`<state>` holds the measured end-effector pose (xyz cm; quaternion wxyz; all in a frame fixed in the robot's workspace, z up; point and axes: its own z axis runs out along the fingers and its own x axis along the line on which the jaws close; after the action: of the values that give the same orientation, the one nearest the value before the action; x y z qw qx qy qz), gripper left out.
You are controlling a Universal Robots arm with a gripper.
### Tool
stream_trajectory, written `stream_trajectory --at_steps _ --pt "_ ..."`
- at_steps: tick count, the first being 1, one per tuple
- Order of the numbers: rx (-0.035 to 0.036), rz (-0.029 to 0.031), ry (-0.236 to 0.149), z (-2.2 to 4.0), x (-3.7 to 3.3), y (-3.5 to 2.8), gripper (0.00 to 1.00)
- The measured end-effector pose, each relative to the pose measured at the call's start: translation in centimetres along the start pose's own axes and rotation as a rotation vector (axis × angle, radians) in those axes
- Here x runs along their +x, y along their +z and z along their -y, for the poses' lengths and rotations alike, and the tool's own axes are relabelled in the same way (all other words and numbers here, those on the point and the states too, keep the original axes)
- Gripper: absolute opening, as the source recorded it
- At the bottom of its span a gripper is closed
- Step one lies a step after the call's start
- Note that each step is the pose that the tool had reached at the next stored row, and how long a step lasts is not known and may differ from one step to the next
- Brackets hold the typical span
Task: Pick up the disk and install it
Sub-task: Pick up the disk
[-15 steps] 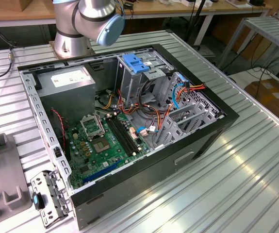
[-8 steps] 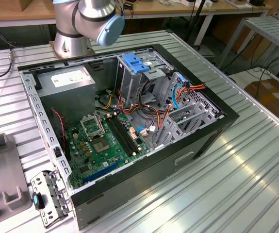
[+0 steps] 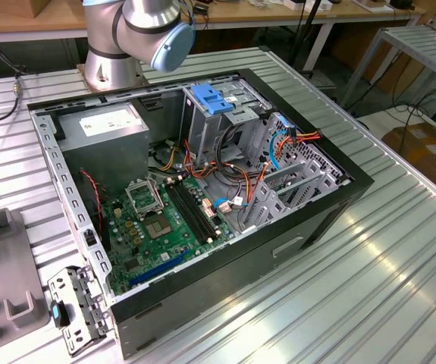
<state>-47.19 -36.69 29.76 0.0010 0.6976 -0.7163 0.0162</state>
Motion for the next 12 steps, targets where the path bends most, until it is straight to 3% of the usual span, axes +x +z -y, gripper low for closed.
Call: stream_trajectory --at_steps 12 --pt "0.0001 0.0 0.0 0.0 0.0 0.02 0.37"
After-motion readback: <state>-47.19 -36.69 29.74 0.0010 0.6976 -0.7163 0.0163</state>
